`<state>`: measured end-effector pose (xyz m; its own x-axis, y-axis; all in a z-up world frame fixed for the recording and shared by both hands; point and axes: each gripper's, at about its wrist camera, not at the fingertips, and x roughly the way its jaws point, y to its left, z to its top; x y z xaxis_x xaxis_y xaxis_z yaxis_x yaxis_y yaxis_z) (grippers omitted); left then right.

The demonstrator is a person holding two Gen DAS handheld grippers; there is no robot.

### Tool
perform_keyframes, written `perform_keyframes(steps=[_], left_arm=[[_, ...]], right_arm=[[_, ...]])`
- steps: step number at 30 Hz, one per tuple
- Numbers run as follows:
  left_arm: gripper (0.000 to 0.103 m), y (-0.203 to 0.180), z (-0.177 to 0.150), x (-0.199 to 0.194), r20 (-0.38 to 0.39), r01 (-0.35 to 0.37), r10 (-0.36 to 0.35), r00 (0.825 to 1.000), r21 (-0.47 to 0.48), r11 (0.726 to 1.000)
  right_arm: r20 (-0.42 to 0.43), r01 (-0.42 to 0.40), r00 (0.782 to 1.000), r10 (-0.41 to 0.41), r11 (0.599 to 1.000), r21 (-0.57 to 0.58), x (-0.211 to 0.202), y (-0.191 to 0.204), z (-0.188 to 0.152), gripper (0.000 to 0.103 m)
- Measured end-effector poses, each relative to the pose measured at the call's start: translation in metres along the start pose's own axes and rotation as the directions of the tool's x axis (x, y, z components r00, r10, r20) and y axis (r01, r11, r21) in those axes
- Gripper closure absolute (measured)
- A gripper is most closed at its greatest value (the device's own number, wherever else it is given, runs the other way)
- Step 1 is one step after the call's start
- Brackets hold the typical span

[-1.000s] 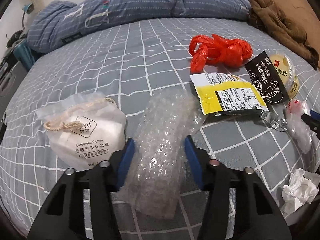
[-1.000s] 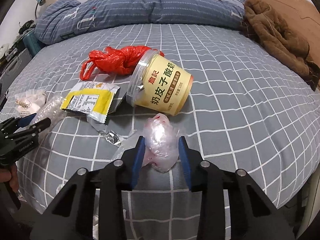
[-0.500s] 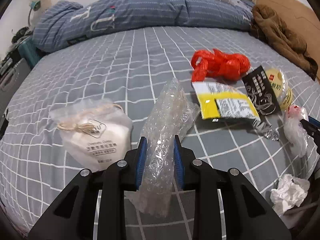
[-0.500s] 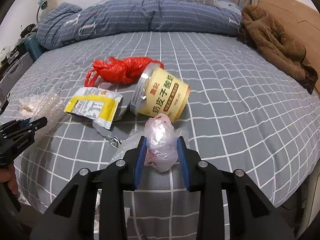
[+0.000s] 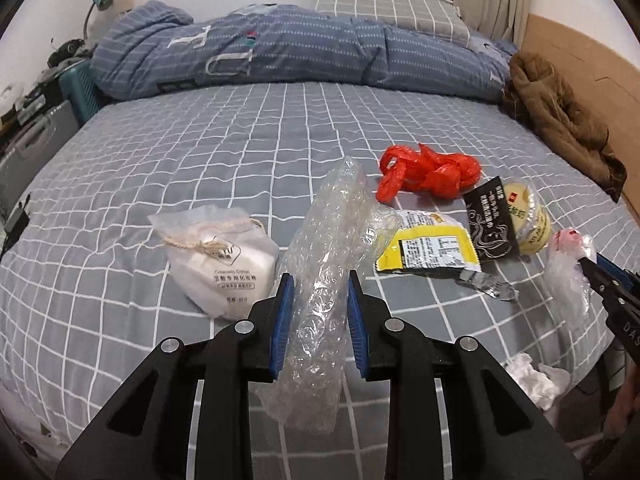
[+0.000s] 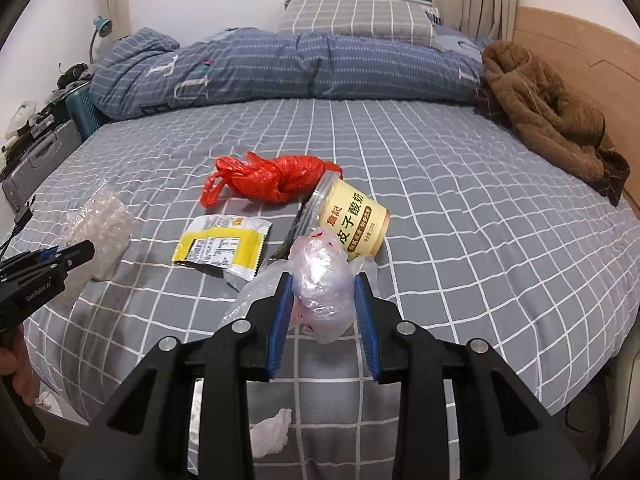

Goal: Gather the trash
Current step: 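Carry the plastic bag and bubble wrap down to the trash bin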

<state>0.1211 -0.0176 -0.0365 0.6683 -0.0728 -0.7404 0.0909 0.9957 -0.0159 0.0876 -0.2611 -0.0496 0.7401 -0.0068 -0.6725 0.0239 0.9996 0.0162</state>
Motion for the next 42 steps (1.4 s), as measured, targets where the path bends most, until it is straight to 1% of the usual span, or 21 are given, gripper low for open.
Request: perform_keyframes(steps=[13,23,32,42], left_arm=[[0.078,0.000,-0.027,-0.034,0.013,0.021,-0.020,1.000,-0.041,0.999],[0.078,-0.001,-0.053,-0.064,0.026,0.034,-0.032,0.999,-0.066,0.997],[0.079,-0.007,-0.084,-0.090,0.022,0.046,-0.045,0.999,-0.063,0.997],[0.079,-0.003,-0.121,-0.109,-0.007,0.037,-0.038,0.999,-0.079,0.996]], right_arm=[[0.060,-0.013,0.998,0.015,0.999,-0.030,-0.043,0.011,-0.018,0.073],[0.083,-0.020,0.996,0.021,1.000,-0.013,-0.071,0.014,-0.037,0.072],[0.084,-0.044,0.995,0.045,0.999,-0.012,-0.098,0.024,-0.061,0.072],[0.049,-0.071,0.996,0.072,0.997,-0.029,-0.115,0.039,-0.094,0.072]])
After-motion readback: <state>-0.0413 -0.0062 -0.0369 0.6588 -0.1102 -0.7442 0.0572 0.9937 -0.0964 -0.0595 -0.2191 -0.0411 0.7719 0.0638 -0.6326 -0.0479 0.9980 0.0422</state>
